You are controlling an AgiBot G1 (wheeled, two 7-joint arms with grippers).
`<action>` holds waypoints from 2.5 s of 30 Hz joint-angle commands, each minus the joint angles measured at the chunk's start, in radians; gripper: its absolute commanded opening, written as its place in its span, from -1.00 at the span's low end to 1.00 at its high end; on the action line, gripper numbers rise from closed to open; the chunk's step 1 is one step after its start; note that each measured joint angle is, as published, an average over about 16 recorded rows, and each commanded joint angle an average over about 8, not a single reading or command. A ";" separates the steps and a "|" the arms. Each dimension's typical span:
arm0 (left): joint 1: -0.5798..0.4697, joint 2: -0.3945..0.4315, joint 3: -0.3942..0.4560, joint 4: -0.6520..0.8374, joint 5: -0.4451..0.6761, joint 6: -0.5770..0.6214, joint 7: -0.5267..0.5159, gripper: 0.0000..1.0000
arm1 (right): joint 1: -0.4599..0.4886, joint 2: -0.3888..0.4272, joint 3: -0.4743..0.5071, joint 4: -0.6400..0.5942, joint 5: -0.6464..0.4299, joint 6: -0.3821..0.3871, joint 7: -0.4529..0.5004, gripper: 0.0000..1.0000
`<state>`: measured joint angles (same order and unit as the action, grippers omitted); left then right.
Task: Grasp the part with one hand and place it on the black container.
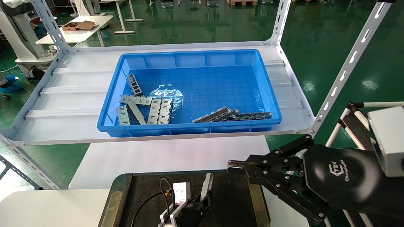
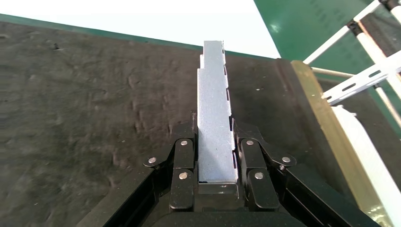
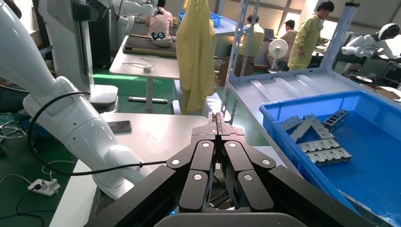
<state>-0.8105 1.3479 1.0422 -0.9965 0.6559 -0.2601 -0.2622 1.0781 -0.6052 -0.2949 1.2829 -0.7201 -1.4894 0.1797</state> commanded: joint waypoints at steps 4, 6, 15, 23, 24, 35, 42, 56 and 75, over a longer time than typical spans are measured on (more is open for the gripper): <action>-0.004 0.003 0.029 -0.009 -0.010 -0.048 -0.006 -1.00 | 0.000 0.000 0.000 0.000 0.000 0.000 0.000 -1.00; -0.005 0.003 0.041 -0.013 -0.016 -0.063 -0.011 -1.00 | 0.000 0.000 0.000 0.000 0.000 0.000 0.000 -1.00; -0.019 0.005 0.091 -0.022 -0.051 -0.130 -0.033 -0.79 | 0.000 0.000 -0.001 0.000 0.001 0.000 0.000 0.01; -0.035 0.004 0.130 -0.023 -0.078 -0.153 -0.061 0.94 | 0.000 0.001 -0.001 0.000 0.001 0.001 -0.001 1.00; -0.037 0.004 0.134 -0.023 -0.080 -0.155 -0.064 1.00 | 0.000 0.001 -0.001 0.000 0.001 0.001 -0.001 1.00; -0.055 0.004 0.177 -0.020 -0.089 -0.173 -0.101 1.00 | 0.000 0.001 -0.002 0.000 0.001 0.001 -0.001 1.00; -0.064 0.005 0.199 -0.020 -0.084 -0.184 -0.125 1.00 | 0.001 0.001 -0.002 0.000 0.002 0.001 -0.001 1.00; -0.105 -0.031 0.216 -0.065 -0.016 -0.152 -0.148 1.00 | 0.001 0.001 -0.003 0.000 0.002 0.001 -0.002 1.00; -0.165 -0.292 0.160 -0.209 0.079 0.242 -0.138 1.00 | 0.001 0.002 -0.004 0.000 0.003 0.002 -0.002 1.00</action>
<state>-0.9737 1.0589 1.1959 -1.2000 0.7321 -0.0114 -0.3877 1.0790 -0.6035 -0.2991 1.2828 -0.7173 -1.4876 0.1776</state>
